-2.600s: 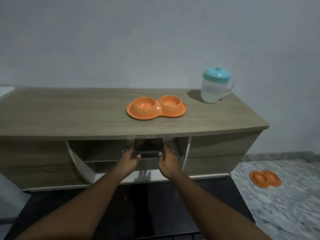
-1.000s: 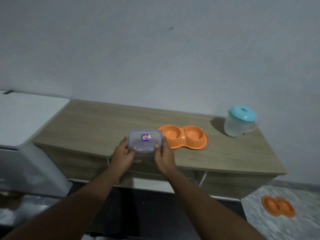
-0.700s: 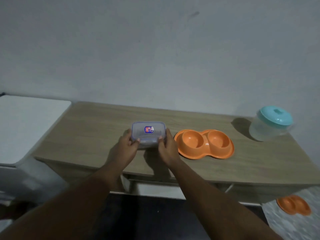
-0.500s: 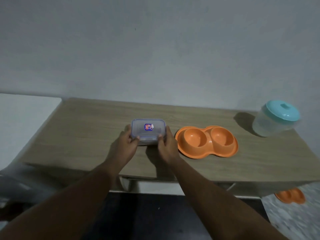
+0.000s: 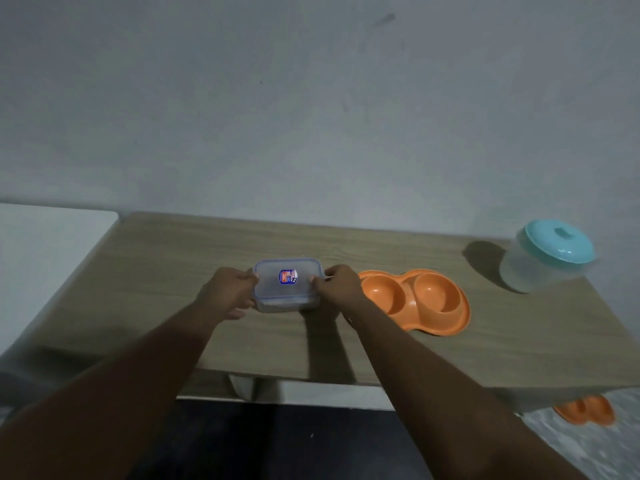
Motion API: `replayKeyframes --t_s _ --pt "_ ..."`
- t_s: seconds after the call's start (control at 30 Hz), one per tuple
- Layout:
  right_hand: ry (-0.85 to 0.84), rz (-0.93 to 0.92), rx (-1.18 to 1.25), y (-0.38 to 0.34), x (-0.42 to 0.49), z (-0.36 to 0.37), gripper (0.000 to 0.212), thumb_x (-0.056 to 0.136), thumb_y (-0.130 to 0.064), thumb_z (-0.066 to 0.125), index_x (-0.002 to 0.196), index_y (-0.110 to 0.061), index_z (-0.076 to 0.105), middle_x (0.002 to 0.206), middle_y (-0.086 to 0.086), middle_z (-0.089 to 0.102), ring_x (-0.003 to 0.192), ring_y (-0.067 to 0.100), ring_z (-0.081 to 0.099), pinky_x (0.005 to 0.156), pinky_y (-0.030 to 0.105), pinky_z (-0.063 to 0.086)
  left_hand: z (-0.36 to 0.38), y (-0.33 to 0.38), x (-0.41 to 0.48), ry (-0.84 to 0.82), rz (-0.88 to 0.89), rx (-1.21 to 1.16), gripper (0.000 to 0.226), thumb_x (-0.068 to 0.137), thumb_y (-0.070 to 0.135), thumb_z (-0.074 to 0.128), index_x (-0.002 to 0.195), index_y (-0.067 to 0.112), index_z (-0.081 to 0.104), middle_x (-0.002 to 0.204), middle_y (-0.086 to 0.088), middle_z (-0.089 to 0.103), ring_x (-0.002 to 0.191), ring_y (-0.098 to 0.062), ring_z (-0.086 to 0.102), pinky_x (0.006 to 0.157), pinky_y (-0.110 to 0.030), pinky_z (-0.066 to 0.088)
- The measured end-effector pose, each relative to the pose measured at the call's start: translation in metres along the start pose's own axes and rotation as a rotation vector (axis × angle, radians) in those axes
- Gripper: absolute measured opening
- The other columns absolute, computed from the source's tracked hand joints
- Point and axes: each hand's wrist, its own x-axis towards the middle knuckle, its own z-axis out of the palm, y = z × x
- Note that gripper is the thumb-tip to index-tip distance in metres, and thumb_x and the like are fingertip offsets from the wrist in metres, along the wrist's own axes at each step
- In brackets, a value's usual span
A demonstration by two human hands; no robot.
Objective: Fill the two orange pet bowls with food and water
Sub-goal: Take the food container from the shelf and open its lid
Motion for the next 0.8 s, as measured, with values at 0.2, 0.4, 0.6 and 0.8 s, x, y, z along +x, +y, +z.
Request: replayKeyframes --t_s 0.2,0.4,0.6,0.8 --pt "-0.135 0.127 0.16 -0.002 0.015 0.001 0.038 0.082 -0.027 0.071 0.09 0.01 0.07 0.087 0.03 0.07 0.064 0.026 0.062 0.056 0.039 0.049 0.006 0.009 0.009 -0.039 -0.13 -0.094 0.017 0.091 0.019 0.071 0.103 0.007 0.067 0.078 -0.008 0.062 0.065 -0.016 0.059 0.06 -0.032 0.054" --pt "-0.014 0.059 0.087 -0.003 0.02 0.001 0.038 0.077 -0.031 0.077 0.093 0.0 0.064 0.089 0.012 0.066 0.083 0.028 0.065 0.066 0.038 0.05 0.007 0.006 0.013 0.025 -0.128 -0.148 0.026 0.073 0.025 0.083 0.09 0.011 0.068 0.073 -0.006 0.06 0.058 -0.019 0.054 0.054 -0.031 0.048" --pt "0.11 -0.213 -0.385 -0.009 -0.008 0.01 0.063 0.093 -0.035 0.055 0.148 -0.016 0.03 0.151 0.018 0.028 0.133 0.037 0.036 0.102 0.047 0.04 0.015 -0.011 0.008 0.336 0.492 0.588 0.057 0.078 0.038 0.065 0.133 0.027 0.058 0.131 -0.008 0.06 0.117 -0.033 0.06 0.097 -0.045 0.052" --pt "-0.045 -0.51 -0.538 -0.004 -0.015 0.022 0.053 0.096 -0.029 0.041 0.148 -0.02 0.032 0.162 0.01 0.016 0.147 0.033 0.013 0.112 0.054 0.027 0.032 -0.031 -0.009 0.187 0.65 0.785 0.067 0.089 0.056 0.027 0.142 0.025 0.052 0.155 -0.009 0.042 0.143 -0.031 0.039 0.113 -0.046 0.04"
